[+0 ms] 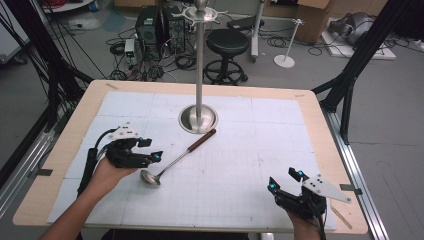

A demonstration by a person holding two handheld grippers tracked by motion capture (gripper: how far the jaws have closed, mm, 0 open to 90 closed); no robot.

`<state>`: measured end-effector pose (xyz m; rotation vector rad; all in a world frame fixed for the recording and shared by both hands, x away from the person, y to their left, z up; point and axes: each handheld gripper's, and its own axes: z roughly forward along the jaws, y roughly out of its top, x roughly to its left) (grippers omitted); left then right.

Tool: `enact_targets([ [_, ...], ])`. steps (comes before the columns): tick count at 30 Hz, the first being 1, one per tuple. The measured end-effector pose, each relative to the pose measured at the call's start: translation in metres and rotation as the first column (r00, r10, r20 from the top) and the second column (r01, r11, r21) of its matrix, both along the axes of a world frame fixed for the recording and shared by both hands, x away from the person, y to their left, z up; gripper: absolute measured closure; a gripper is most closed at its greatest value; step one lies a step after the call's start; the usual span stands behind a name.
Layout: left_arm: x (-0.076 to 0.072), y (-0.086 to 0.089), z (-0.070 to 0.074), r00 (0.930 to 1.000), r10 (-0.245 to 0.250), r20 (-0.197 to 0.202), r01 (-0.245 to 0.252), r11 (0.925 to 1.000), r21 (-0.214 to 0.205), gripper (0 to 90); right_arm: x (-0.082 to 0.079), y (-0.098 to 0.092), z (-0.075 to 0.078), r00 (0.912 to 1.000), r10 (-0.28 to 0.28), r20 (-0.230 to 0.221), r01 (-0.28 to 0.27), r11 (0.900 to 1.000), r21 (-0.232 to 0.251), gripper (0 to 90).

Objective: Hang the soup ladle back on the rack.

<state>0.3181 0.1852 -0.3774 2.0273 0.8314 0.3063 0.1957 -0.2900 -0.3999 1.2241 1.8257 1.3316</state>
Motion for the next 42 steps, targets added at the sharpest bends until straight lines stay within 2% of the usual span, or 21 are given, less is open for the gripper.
enact_targets([
  [1, 0.003, -0.005, -0.001, 0.9999, -0.011, -0.009, 0.011, 0.9997, 0.022, 36.0, 0.0, 0.0, 0.0, 1.0, 0.001, 0.001, -0.001, 1.0, -0.001, 24.4],
  [3, 0.01, -0.017, -0.005, 0.998, -0.045, -0.045, 0.049, 0.9944, 0.094, 38.1, 0.0, 0.0, 0.001, 1.0, 0.0, 0.008, 0.0, 1.0, 0.0, 24.4],
  [4, 0.01, -0.017, -0.005, 0.998, -0.045, -0.045, 0.049, 0.9944, 0.094, 38.3, 0.0, 0.0, 0.002, 0.9999, -0.003, 0.01, 0.003, 1.0, 0.003, 24.4],
  [6, 0.016, -0.026, -0.008, 0.995, -0.062, -0.079, 0.072, 0.9902, 0.12, 40.1, 0.0, 0.001, 0.003, 0.9999, -0.003, 0.013, 0.002, 1.0, 0.008, 24.4],
  [9, 0.022, -0.032, -0.012, 0.9919, -0.067, -0.108, 0.082, 0.9855, 0.148, 40.9, 0.0, 0.001, 0.003, 0.9999, -0.003, 0.014, 0.003, 1.0, 0.007, 24.4],
  [13, 0.028, -0.037, -0.019, 0.988, -0.057, -0.144, 0.082, 0.9817, 0.172, 44.4, 0.0, -0.001, 0.002, 0.9999, -0.011, 0.008, 0.011, 0.9999, 0.013, 24.4],
  [17, 0.03, -0.04, -0.022, 0.9856, -0.052, -0.161, 0.083, 0.9782, 0.19, 46.1, 0.0, -0.003, 0.002, 0.9998, -0.018, 0.008, 0.018, 0.9996, 0.02, 24.4],
  [21, 0.03, -0.052, -0.021, 0.9818, -0.075, -0.174, 0.114, 0.9675, 0.225, 47.7, 0.0, -0.003, 0.003, 0.9996, -0.023, 0.013, 0.023, 0.9995, 0.022, 24.4],
  [23, 0.031, -0.054, -0.022, 0.982, -0.072, -0.174, 0.111, 0.9684, 0.224, 47.7, 0.0, -0.003, 0.003, 0.9997, -0.022, 0.014, 0.022, 0.9995, 0.022, 24.4],
  [26, 0.033, -0.06, -0.028, 0.9786, -0.064, -0.195, 0.118, 0.9536, 0.277, 47.7, -0.001, -0.003, 0.003, 0.9997, -0.021, 0.014, 0.021, 0.9995, 0.024, 24.4],
  [30, 0.035, -0.064, -0.033, 0.9744, -0.057, -0.217, 0.121, 0.9476, 0.296, 50.2, -0.002, -0.006, 0.004, 0.9995, -0.029, 0.014, 0.028, 0.9992, 0.03, 24.4],
  [31, 0.036, -0.065, -0.035, 0.9742, -0.047, -0.221, 0.116, 0.9434, 0.311, 51.8, -0.003, -0.007, 0.004, 0.9993, -0.032, 0.02, 0.032, 0.999, 0.033, 24.4],
  [32, 0.036, -0.065, -0.035, 0.9742, -0.047, -0.221, 0.116, 0.9434, 0.311, 51.9, -0.003, -0.008, 0.005, 0.9992, -0.035, 0.019, 0.034, 0.9988, 0.035, 24.4],
  [33, 0.037, -0.065, -0.037, 0.9716, -0.042, -0.233, 0.119, 0.9381, 0.325, 52.7, -0.004, -0.008, 0.005, 0.9992, -0.037, 0.016, 0.037, 0.9987, 0.037, 24.4],
  [41, 0.037, -0.066, -0.037, 0.9704, -0.039, -0.238, 0.12, 0.9339, 0.337, 58.4, -0.004, -0.008, 0.005, 0.999, -0.041, 0.018, 0.04, 0.9985, 0.038, 24.4],
  [42, 0.038, -0.065, -0.038, 0.9695, -0.046, -0.241, 0.129, 0.9306, 0.342, 59.1, -0.004, -0.008, 0.005, 0.999, -0.04, 0.017, 0.04, 0.9985, 0.038, 24.4],
])
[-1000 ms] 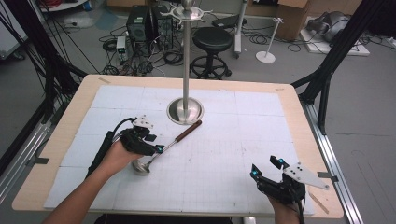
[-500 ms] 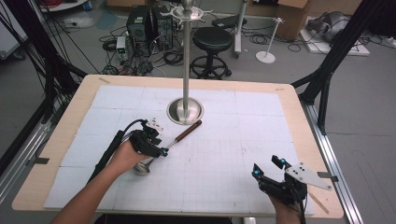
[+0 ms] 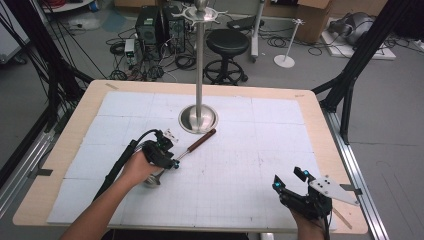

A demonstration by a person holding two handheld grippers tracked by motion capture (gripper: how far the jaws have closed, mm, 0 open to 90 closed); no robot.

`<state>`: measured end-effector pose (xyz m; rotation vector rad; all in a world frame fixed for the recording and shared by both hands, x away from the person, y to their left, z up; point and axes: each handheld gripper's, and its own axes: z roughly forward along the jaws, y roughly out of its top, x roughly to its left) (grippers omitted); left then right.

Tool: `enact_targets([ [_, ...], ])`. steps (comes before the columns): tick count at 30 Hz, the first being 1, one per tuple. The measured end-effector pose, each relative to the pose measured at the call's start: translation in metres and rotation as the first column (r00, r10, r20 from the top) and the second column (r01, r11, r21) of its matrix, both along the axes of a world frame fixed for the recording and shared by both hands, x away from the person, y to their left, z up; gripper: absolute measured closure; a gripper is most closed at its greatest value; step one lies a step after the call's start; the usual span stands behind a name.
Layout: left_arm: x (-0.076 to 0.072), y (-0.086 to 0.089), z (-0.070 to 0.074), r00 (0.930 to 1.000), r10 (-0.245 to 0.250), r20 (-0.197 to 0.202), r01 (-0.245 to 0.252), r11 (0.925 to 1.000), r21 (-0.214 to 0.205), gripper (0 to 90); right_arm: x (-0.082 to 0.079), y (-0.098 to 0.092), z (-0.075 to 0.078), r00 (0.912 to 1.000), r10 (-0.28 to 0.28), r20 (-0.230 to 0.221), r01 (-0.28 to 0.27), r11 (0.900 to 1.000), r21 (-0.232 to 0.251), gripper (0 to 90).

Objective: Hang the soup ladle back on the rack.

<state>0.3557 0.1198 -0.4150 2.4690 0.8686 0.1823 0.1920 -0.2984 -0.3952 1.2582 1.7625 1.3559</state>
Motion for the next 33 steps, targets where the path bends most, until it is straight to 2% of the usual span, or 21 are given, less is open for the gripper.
enact_targets([
  [4, -0.001, -0.002, -0.001, 0.9999, 0.011, -0.007, -0.011, 0.9999, -0.001, 63.6, 0.0, 0.0, 0.0, 1.0, 0.0, -0.002, 0.0, 1.0, -0.001, 24.4],
  [13, -0.004, -0.01, -0.001, 0.9999, 0.001, 0.014, -0.002, 0.9986, 0.052, 71.6, 0.001, 0.0, 0.0, 1.0, -0.004, 0.002, 0.004, 1.0, -0.004, 24.5],
  [17, -0.004, -0.011, -0.002, 0.9999, 0.009, 0.01, -0.01, 0.9988, 0.049, 72.9, 0.001, 0.001, 0.0, 1.0, -0.003, -0.003, 0.003, 1.0, -0.001, 24.5],
  [23, -0.003, -0.012, -0.002, 0.9999, 0.013, 0.007, -0.013, 0.9989, 0.045, 80.6, 0.0, 0.0, 0.0, 1.0, -0.004, 0.002, 0.004, 1.0, 0.001, 24.5],
  [27, -0.003, -0.012, -0.002, 0.9994, 0.034, -0.007, -0.033, 0.9987, 0.039, 81.5, 0.0, 0.0, 0.001, 1.0, -0.003, 0.003, 0.003, 1.0, 0.002, 24.6],
  [33, -0.004, -0.013, -0.002, 0.9984, 0.056, -0.007, -0.055, 0.998, 0.032, 82.9, 0.001, 0.0, 0.0, 1.0, -0.003, 0.002, 0.003, 1.0, 0.002, 24.6],
])
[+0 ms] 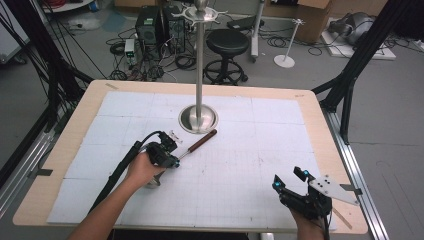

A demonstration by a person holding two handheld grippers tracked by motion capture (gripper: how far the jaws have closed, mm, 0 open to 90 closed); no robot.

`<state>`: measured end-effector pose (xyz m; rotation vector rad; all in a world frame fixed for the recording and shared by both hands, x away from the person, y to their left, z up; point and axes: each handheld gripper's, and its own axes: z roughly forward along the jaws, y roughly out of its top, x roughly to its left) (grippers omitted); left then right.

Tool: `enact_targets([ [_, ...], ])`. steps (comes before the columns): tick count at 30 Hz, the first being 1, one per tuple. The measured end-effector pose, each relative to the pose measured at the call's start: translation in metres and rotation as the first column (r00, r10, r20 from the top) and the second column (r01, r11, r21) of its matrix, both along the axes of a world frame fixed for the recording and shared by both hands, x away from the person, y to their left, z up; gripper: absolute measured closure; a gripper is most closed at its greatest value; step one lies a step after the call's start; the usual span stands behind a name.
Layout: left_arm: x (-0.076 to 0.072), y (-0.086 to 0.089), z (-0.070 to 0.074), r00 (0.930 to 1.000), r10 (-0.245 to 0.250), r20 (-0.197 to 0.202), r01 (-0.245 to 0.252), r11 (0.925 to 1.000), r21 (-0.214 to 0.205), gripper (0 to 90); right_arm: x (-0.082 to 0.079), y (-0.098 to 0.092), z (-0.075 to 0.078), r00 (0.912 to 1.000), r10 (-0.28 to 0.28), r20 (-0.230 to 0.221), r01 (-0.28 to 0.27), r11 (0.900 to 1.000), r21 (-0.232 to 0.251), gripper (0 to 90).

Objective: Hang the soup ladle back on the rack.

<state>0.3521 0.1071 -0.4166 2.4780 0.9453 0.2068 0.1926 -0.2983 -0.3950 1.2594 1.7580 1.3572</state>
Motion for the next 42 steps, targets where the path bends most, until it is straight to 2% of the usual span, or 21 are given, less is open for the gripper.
enact_targets([
  [2, 0.0, 0.001, 0.001, 1.0, -0.006, -0.004, 0.006, 1.0, -0.007, 83.5, 0.0, 0.0, 0.0, 1.0, -0.002, -0.004, 0.002, 1.0, 0.003, 24.6],
  [5, -0.002, 0.001, 0.002, 0.9997, -0.023, 0.012, 0.023, 0.9997, -0.006, 83.7, -0.001, 0.0, 0.0, 1.0, 0.001, -0.003, -0.001, 1.0, 0.002, 24.6],
  [14, -0.006, 0.014, 0.015, 0.9986, 0.003, 0.053, 0.001, 0.9971, -0.077, 83.7, -0.001, 0.0, 0.0, 1.0, -0.004, -0.004, 0.004, 1.0, 0.005, 24.7],
  [23, -0.013, 0.03, 0.024, 0.9946, 0.022, 0.102, -0.007, 0.9885, -0.151, 83.6, -0.002, -0.001, 0.0, 1.0, -0.006, -0.006, 0.006, 0.9999, 0.011, 24.7],
  [28, -0.018, 0.041, 0.028, 0.9898, 0.043, 0.136, -0.013, 0.9768, -0.214, 83.7, -0.002, -0.001, -0.001, 1.0, -0.005, -0.004, 0.005, 0.9999, 0.011, 24.7],
  [30, -0.02, 0.047, 0.028, 0.9879, 0.058, 0.144, -0.021, 0.9691, -0.246, 83.6, -0.002, 0.0, -0.001, 0.9999, -0.006, -0.009, 0.006, 0.9999, 0.011, 24.7],
  [36, -0.027, 0.059, 0.033, 0.9814, 0.067, 0.18, -0.011, 0.9555, -0.295, 83.6, -0.001, 0.001, -0.002, 1.0, -0.001, -0.009, 0.001, 0.9999, 0.011, 24.7],
  [38, -0.03, 0.063, 0.036, 0.9775, 0.067, 0.2, -0.003, 0.9522, -0.306, 83.6, -0.001, 0.002, -0.002, 0.9999, -0.001, -0.014, 0.001, 1.0, 0.01, 24.7],
  [41, -0.035, 0.069, 0.037, 0.9714, 0.082, 0.223, -0.003, 0.9421, -0.335, 83.8, -0.001, 0.003, -0.003, 0.9999, 0.005, -0.015, -0.005, 1.0, 0.006, 24.7],
  [42, -0.037, 0.073, 0.037, 0.9681, 0.094, 0.232, -0.007, 0.9364, -0.351, 83.9, 0.0, 0.003, -0.003, 0.9998, 0.007, -0.016, -0.007, 1.0, 0.004, 24.7],
])
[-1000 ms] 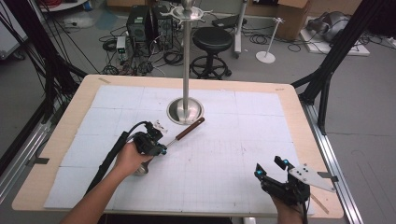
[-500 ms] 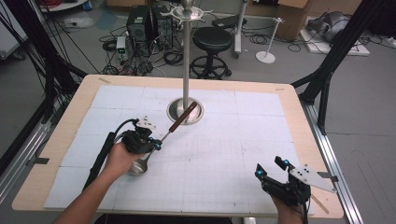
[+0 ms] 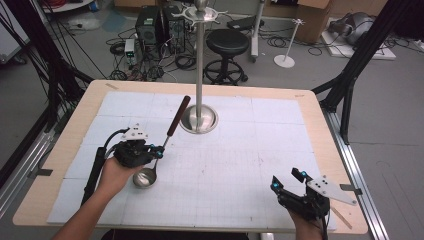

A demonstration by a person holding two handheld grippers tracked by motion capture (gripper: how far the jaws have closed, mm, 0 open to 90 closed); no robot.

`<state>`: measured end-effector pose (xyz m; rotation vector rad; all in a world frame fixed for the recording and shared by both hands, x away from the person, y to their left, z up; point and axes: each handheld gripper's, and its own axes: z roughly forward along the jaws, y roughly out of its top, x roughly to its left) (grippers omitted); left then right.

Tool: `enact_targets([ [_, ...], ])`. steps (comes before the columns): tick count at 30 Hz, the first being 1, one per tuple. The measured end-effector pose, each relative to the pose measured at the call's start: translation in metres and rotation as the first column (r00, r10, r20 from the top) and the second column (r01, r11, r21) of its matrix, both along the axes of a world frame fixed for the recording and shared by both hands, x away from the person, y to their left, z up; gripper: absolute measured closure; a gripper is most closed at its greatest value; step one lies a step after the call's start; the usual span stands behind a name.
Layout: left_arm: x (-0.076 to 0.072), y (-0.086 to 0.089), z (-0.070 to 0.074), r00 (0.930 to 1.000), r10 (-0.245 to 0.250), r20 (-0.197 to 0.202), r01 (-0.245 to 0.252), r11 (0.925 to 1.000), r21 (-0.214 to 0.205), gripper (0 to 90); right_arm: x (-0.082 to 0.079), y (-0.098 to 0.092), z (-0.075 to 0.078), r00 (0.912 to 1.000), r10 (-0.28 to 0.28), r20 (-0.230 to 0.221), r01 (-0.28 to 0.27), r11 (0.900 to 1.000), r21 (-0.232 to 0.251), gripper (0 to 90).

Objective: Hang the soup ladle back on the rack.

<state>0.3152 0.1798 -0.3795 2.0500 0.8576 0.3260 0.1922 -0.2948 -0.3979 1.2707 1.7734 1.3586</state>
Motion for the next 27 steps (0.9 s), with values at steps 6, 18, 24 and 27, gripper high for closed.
enact_targets([
  [6, -0.005, 0.012, 0.0, 0.9997, 0.018, 0.018, -0.018, 0.9995, -0.027, 83.9, 0.0, 0.001, -0.001, 1.0, -0.001, -0.007, 0.001, 1.0, 0.002, 24.7],
  [18, -0.033, 0.025, 0.013, 0.9926, 0.029, 0.118, -0.017, 0.9947, -0.102, 83.8, 0.006, 0.01, -0.002, 0.998, 0.062, -0.011, -0.062, 0.9976, 0.032, 24.6],
  [24, -0.048, 0.023, 0.019, 0.987, 0.021, 0.16, 0.003, 0.989, -0.148, 83.8, 0.012, 0.026, 0.004, 0.9861, 0.166, 0.003, -0.166, 0.9826, 0.084, 27.8],
  [27, -0.055, 0.021, 0.02, 0.9838, -0.002, 0.179, 0.031, 0.9869, -0.158, 83.8, 0.016, 0.034, 0.009, 0.9782, 0.206, 0.026, -0.208, 0.9732, 0.098, 26.5],
])
